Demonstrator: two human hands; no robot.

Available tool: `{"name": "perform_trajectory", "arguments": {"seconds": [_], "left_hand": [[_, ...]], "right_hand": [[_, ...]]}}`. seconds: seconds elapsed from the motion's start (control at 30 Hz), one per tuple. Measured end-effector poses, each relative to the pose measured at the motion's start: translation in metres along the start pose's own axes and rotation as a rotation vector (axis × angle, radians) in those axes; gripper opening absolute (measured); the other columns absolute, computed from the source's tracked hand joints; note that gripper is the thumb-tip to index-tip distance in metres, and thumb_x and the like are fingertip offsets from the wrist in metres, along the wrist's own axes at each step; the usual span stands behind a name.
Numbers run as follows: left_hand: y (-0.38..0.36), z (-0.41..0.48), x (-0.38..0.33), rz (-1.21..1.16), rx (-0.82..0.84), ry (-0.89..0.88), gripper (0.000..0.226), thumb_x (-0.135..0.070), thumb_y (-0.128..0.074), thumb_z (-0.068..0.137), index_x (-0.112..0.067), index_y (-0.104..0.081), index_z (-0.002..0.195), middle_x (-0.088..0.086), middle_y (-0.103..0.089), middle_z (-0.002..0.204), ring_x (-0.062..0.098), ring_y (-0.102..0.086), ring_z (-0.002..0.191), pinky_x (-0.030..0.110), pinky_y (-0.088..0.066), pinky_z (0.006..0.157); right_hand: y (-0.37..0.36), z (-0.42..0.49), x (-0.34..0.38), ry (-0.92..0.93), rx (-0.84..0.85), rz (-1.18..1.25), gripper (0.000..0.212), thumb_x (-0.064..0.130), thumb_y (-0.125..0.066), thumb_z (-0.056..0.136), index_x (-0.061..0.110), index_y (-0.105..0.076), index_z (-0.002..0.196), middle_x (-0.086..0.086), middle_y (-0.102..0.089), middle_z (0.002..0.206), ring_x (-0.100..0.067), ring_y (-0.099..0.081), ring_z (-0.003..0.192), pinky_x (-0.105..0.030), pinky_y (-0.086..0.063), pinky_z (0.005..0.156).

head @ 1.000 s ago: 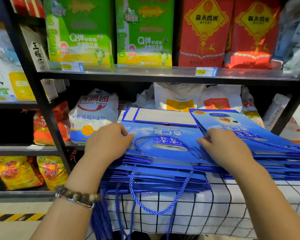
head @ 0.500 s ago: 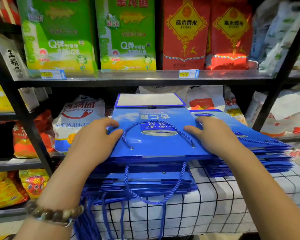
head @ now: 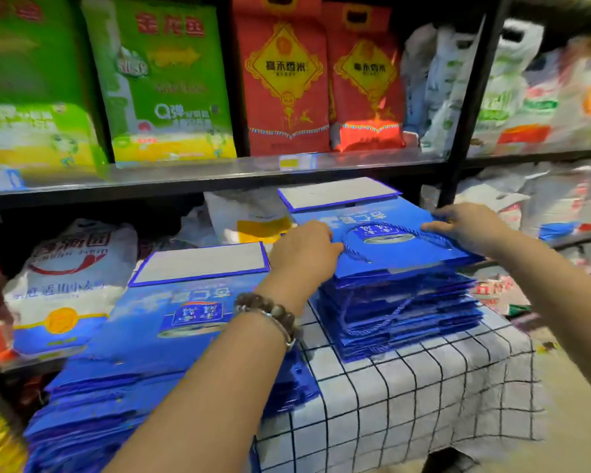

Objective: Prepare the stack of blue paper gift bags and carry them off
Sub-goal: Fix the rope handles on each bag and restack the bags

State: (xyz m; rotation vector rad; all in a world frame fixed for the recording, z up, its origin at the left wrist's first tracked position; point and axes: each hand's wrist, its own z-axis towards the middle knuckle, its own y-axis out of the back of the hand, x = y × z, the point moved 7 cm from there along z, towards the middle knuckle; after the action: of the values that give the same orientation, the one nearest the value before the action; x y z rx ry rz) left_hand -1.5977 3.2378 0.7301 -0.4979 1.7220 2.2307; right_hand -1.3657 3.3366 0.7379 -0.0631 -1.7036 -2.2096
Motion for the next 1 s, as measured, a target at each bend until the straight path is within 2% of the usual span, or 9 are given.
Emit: {"name": "perform_trajectory", "arguments": {"seconds": [0.13,0.27,0.37,0.43,0.53,0.6,0.7,0.8,1.0], "left_hand": [[-0.043,0.007,0.001,0.134,0.083,0.013,0.024,-0.028,-0.048,0.094,-0.01,-0.061,0.103,0.014,-0.062,0.114,0.034,-0.057,0.106,0.034,-0.041,0.072],[-0.061,-0.002,0.011,0.291,0.181,0.042,0.027,-0.015,-0.046,0.091,-0.014,-0.057,0.116,0.014,-0.056,0.122,0.035,-0.054,0.111,0.039,-0.046,0.085],[-0.041,-0.007,-0.005,0.337,0.103,0.013,0.033,-0.016,-0.045,0.092,-0.013,-0.051,0.124,0.014,-0.045,0.126,0.034,-0.049,0.114,0.041,-0.043,0.088],[-0.031,-0.01,-0.025,0.3,0.041,-0.057,0.031,-0.019,-0.041,0.094,-0.011,-0.049,0.123,0.015,-0.046,0.124,0.035,-0.048,0.112,0.042,-0.043,0.085],[-0.05,-0.016,-0.049,0.278,0.149,-0.147,0.036,-0.03,-0.031,0.099,-0.013,-0.049,0.124,0.016,-0.046,0.125,0.037,-0.044,0.116,0.047,-0.04,0.091],[-0.077,-0.017,-0.043,0.259,0.276,-0.076,0.052,-0.049,-0.024,0.097,-0.017,-0.044,0.132,0.015,-0.037,0.14,0.039,-0.031,0.13,0.053,-0.03,0.104],[-0.111,-0.019,-0.028,0.187,0.379,0.001,0.069,-0.064,-0.022,0.091,-0.023,-0.025,0.146,0.011,-0.014,0.155,0.042,-0.008,0.141,0.061,-0.018,0.109],[-0.123,-0.023,-0.024,0.195,0.376,-0.016,0.074,-0.066,-0.025,0.089,-0.025,-0.012,0.149,0.011,-0.005,0.157,0.042,0.0,0.142,0.062,-0.017,0.109],[-0.128,-0.022,-0.029,0.276,0.335,-0.032,0.081,-0.072,-0.03,0.084,-0.022,-0.02,0.147,0.015,-0.016,0.155,0.043,-0.01,0.14,0.064,-0.009,0.108]], "right_hand": [[-0.032,0.003,-0.024,-0.039,0.122,-0.077,0.049,0.046,-0.057,0.085,0.0,-0.067,0.097,-0.017,-0.065,0.096,-0.032,-0.057,0.087,-0.031,-0.035,0.06],[-0.065,0.007,-0.035,-0.033,0.183,-0.074,0.052,0.046,-0.059,0.084,-0.005,-0.066,0.082,-0.023,-0.063,0.077,-0.036,-0.06,0.079,-0.035,-0.039,0.062],[-0.054,0.012,-0.036,-0.063,0.106,-0.115,0.045,0.041,-0.06,0.086,-0.003,-0.066,0.078,-0.018,-0.06,0.074,-0.031,-0.057,0.076,-0.035,-0.041,0.064],[-0.04,0.014,-0.029,-0.075,0.024,-0.115,0.035,0.038,-0.057,0.088,0.005,-0.066,0.081,-0.017,-0.062,0.082,-0.032,-0.058,0.087,-0.035,-0.042,0.068],[-0.038,0.017,-0.005,-0.019,0.014,-0.058,0.039,0.04,-0.055,0.089,0.01,-0.064,0.112,-0.016,-0.064,0.113,-0.031,-0.057,0.105,-0.037,-0.046,0.086],[-0.052,0.015,0.011,0.03,0.101,-0.008,0.049,0.044,-0.054,0.089,0.011,-0.056,0.125,-0.014,-0.057,0.128,-0.029,-0.052,0.115,-0.036,-0.04,0.094],[-0.085,0.002,0.021,0.027,0.357,0.028,0.065,0.051,-0.047,0.09,0.014,-0.034,0.142,-0.007,-0.033,0.15,-0.025,-0.034,0.135,-0.035,-0.027,0.108],[-0.115,-0.011,0.011,-0.008,0.579,-0.034,0.069,0.055,-0.034,0.093,0.019,-0.016,0.148,-0.004,-0.008,0.157,-0.022,-0.013,0.144,-0.039,-0.011,0.116],[-0.13,-0.016,0.007,-0.025,0.65,-0.04,0.068,0.054,-0.027,0.095,0.019,-0.004,0.149,-0.006,0.006,0.157,-0.023,0.0,0.145,-0.042,-0.004,0.116]]}}
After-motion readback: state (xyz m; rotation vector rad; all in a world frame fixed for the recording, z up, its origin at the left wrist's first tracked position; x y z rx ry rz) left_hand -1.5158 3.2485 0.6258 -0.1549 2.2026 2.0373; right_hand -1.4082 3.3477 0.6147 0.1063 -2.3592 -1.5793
